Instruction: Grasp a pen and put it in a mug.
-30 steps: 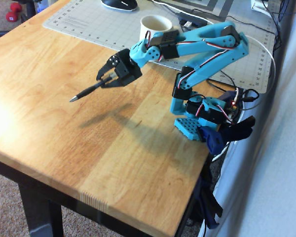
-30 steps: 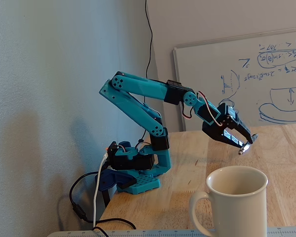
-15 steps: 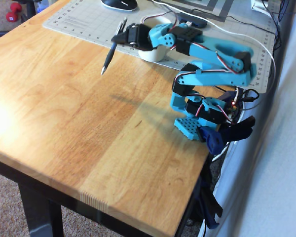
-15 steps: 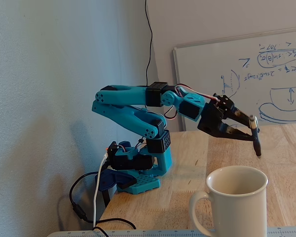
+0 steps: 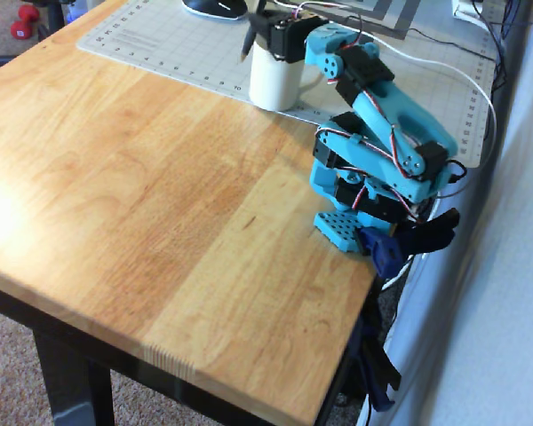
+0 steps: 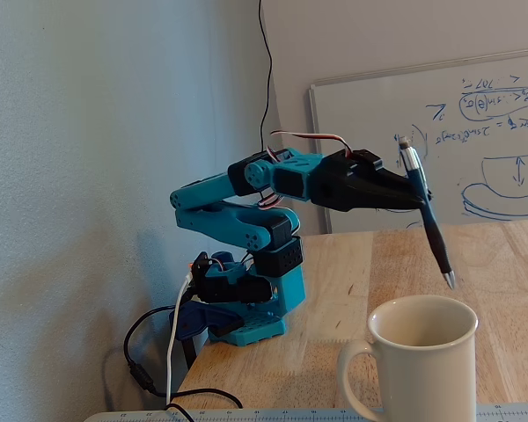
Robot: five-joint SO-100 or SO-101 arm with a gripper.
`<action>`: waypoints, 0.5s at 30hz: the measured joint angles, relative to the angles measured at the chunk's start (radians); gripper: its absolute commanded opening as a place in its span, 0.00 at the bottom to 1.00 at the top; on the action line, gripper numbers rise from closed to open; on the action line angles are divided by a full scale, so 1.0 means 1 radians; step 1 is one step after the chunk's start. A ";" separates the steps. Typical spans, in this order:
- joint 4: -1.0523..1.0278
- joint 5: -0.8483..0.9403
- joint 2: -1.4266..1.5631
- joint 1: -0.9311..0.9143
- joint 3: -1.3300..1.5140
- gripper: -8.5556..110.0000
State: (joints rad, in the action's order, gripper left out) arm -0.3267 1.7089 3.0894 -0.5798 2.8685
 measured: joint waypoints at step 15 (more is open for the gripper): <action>0.000 0.008 0.130 -0.232 0.000 0.08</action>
State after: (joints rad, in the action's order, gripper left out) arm -0.3267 1.7165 3.2198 -0.8115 2.8685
